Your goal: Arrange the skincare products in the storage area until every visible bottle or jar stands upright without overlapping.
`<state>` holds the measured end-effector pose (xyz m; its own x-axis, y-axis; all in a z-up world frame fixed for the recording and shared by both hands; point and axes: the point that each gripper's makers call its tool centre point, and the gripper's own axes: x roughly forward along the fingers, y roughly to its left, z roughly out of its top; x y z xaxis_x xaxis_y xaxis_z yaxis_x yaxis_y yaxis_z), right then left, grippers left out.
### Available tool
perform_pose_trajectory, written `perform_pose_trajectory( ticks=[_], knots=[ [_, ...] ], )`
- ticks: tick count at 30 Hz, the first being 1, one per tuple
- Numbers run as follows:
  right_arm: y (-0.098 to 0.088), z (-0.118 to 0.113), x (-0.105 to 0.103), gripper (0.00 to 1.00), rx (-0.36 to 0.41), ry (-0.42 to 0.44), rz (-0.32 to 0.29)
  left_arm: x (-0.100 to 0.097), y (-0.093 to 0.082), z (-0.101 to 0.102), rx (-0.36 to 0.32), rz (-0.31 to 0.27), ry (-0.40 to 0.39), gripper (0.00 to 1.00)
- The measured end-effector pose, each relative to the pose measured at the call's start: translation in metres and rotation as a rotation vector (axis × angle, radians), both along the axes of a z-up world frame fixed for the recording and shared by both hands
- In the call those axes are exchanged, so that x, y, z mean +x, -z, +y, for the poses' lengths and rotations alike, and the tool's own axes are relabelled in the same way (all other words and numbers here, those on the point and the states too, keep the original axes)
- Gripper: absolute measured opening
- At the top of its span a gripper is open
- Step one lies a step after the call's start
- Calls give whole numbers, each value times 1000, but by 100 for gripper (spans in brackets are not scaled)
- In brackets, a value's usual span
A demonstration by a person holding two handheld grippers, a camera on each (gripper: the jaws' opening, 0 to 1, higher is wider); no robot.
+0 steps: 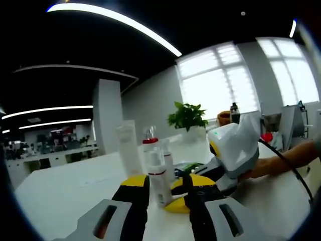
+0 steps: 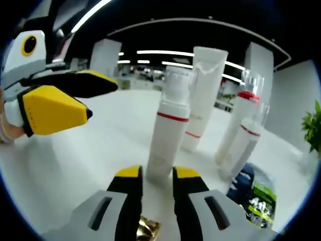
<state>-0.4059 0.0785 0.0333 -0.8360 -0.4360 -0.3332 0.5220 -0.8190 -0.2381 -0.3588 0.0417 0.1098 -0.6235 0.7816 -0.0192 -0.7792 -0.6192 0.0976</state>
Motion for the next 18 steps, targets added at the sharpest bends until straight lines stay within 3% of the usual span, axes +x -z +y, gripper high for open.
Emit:
perform_pose_trajectory(
  ticks=[18],
  knots=[
    [3, 9, -8, 20, 8, 48, 0, 1, 4, 2, -19, 1, 2, 30]
  ],
)
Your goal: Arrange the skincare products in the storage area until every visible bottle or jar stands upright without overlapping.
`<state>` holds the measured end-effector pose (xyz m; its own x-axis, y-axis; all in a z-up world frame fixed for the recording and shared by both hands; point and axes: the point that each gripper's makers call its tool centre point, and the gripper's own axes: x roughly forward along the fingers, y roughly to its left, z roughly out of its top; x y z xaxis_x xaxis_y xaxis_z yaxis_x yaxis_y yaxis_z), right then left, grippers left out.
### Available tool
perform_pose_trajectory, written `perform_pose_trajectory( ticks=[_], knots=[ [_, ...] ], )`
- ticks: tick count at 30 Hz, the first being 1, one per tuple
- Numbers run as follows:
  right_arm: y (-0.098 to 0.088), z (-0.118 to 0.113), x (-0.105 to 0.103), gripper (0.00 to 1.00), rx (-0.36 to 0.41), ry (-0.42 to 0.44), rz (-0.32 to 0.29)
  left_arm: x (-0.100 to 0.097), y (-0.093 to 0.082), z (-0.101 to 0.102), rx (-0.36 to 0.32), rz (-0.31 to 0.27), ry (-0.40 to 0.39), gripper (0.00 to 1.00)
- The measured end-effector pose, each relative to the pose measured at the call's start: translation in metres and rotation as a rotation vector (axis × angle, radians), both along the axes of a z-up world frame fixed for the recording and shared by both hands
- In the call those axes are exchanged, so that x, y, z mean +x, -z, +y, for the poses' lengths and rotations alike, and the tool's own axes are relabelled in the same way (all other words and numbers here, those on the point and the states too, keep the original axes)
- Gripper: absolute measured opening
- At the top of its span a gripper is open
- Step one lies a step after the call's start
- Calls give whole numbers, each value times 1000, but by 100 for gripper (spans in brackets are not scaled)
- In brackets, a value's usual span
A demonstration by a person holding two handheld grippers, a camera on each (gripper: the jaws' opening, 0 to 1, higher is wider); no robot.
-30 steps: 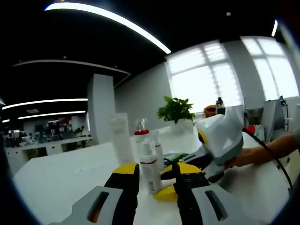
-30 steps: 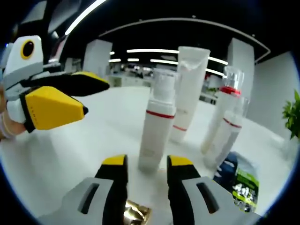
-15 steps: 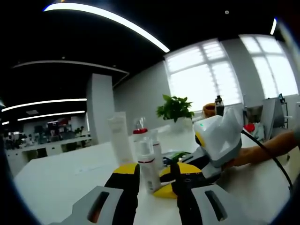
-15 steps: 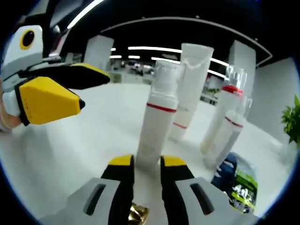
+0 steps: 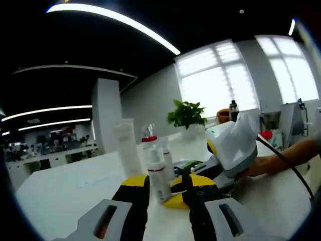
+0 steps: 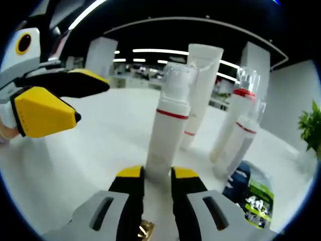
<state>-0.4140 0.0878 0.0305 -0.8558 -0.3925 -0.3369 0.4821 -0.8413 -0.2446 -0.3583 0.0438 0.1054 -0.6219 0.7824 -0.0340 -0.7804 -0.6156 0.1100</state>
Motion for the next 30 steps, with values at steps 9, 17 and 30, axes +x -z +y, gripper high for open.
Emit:
perform_pose_trajectory(
  ticks=[9, 17, 30],
  knots=[
    [0, 5, -5, 20, -1, 14, 4, 0, 1, 1, -7, 3, 3, 30],
    [0, 9, -9, 20, -9, 24, 3, -1, 1, 0, -3, -3, -2, 30],
    [0, 9, -25, 20, -11, 30, 15, -3, 2, -1, -4, -7, -11, 30]
  ],
)
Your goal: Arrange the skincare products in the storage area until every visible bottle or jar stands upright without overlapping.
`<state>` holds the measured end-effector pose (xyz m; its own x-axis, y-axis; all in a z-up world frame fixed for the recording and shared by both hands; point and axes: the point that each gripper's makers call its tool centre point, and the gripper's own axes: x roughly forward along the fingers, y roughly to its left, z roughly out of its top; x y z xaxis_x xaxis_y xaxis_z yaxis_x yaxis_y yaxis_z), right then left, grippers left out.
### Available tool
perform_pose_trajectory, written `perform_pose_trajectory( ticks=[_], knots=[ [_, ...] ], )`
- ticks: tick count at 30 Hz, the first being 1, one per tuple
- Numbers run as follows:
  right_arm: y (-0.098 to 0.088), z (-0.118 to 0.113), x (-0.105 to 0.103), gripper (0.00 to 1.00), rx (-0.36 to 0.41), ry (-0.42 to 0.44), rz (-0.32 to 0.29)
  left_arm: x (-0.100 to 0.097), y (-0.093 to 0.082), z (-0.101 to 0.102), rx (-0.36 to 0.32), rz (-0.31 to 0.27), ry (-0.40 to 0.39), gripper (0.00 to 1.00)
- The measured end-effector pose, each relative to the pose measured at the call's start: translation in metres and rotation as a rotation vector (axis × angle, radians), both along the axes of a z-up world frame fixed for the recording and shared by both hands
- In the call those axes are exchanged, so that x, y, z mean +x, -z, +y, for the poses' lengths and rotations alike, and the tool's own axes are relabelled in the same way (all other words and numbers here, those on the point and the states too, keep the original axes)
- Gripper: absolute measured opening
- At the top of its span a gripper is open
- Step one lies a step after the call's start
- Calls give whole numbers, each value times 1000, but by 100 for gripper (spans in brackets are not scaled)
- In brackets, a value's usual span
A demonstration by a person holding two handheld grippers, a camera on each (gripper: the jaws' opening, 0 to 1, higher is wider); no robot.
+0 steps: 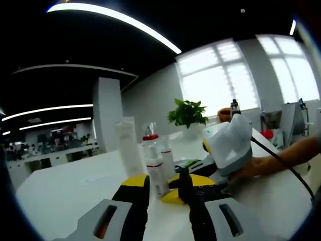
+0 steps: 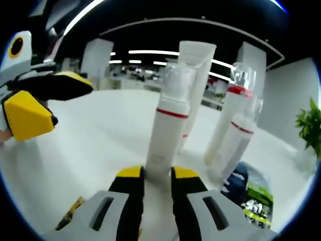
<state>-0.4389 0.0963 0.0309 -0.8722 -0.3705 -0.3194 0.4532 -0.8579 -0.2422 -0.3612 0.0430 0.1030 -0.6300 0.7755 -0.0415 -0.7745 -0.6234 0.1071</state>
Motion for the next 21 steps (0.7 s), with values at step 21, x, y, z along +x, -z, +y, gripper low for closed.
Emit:
perform_pose_trajectory(
  ticks=[21],
  knots=[
    [-3, 4, 12, 14, -42, 1, -46, -2, -2, -3, 10, -2, -10, 30]
  ],
)
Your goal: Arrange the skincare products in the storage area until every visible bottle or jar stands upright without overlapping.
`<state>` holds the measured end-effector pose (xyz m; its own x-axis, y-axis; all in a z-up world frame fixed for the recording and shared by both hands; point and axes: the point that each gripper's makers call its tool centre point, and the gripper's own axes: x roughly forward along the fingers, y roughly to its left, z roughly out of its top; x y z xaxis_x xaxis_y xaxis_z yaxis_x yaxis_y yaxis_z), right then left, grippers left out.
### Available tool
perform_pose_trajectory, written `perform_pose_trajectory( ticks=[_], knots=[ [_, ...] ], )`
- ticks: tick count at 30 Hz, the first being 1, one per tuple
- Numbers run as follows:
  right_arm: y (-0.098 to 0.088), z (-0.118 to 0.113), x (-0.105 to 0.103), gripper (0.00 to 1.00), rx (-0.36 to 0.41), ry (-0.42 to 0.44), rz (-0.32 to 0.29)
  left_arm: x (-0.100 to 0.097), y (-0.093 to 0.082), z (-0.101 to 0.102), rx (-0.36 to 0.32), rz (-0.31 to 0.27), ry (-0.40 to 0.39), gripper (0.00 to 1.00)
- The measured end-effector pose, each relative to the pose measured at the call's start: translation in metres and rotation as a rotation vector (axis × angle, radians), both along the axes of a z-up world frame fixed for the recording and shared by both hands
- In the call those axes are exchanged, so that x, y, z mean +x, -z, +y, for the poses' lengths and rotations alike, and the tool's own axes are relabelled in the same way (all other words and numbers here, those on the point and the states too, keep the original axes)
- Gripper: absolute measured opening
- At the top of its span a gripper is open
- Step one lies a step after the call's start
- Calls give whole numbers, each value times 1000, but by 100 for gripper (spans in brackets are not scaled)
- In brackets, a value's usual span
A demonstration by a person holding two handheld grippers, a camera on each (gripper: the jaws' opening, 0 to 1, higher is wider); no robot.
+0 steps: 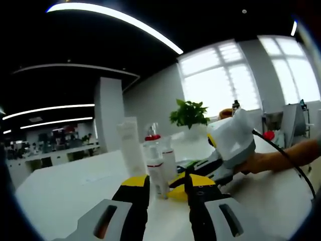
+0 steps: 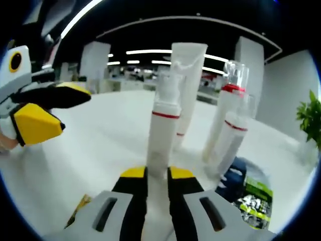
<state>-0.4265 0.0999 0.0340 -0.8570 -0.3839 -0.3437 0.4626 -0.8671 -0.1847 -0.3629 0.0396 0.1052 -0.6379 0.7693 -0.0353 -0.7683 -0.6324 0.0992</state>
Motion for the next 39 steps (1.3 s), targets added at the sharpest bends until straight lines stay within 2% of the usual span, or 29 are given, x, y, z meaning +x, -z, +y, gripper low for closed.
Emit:
perform_pose_trajectory(
  ticks=[7, 24, 30, 33, 36, 37, 39],
  knots=[
    [6, -1, -2, 11, 2, -2, -17, 0, -3, -1, 12, 1, -2, 30],
    [5, -3, -3, 10, 11, -8, 9, -1, 1, 0, 3, -3, -3, 30],
    [0, -6, 5, 9, -11, -23, 9, -2, 1, 0, 3, -4, -3, 30],
    [-12, -6, 12, 8, -37, -27, 36, -1, 0, 0, 6, -2, -3, 30],
    [-26, -2, 16, 1, -67, -6, 77, -1, -1, -1, 9, -1, -3, 30],
    [-36, 5, 16, 0, -78, 37, 115, -1, -1, -1, 10, 0, -4, 30],
    [-66, 6, 21, 0, -124, 18, 243, 0, -3, -1, 15, 5, -4, 30]
  ],
)
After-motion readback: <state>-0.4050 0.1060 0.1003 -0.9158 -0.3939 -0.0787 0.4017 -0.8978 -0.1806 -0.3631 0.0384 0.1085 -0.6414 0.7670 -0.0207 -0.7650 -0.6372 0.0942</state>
